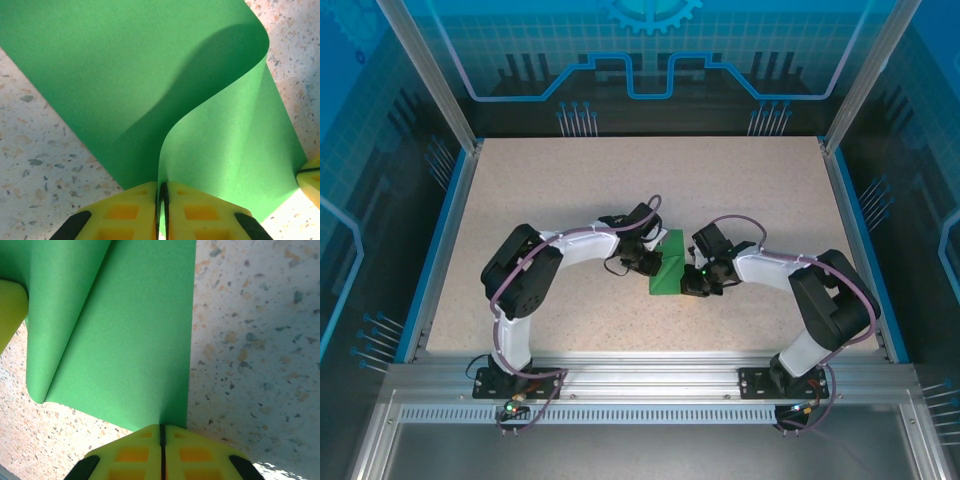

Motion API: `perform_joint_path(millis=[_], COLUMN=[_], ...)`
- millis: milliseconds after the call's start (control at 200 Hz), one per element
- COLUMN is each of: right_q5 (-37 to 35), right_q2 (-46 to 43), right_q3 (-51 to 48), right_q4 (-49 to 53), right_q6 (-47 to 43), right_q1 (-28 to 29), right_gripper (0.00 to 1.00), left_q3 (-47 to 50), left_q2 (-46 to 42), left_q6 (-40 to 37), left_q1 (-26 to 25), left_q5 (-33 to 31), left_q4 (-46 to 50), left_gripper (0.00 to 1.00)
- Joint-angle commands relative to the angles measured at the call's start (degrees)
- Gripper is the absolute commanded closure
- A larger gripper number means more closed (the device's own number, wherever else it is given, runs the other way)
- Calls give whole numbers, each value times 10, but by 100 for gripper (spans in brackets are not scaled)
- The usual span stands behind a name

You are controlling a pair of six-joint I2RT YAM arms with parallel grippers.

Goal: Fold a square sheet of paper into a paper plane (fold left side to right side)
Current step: Fold the triangle a second time at the center of the table.

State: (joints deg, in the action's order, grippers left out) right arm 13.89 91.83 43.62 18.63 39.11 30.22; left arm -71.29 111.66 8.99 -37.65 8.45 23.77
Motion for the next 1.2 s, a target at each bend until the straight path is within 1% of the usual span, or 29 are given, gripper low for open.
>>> perform_joint_path(millis=[0,400,910,1030,1195], right_q5=[-27,-27,-20,9,74], right_q2=[10,12,8,-15,-61], right_q3=[-8,-8,-6,-16,-46], right_q4=[47,49,44,9,-104], right_q6=[-5,-4,-6,-7,21], right_q1=[-8,-8,-10,-22,-53], right_gripper=[92,92,92,92,92], left_q3=[-14,-15,-2,4,6], left_q2=[4,11,27,28,28], left_q6=[-9,-10,-11,-12,-12], left_q1=[6,6,6,5,4], left_q5=[-12,-15,12,14,16], left_q4=[17,14,12,12,13], left_gripper=[87,86,85,85,85])
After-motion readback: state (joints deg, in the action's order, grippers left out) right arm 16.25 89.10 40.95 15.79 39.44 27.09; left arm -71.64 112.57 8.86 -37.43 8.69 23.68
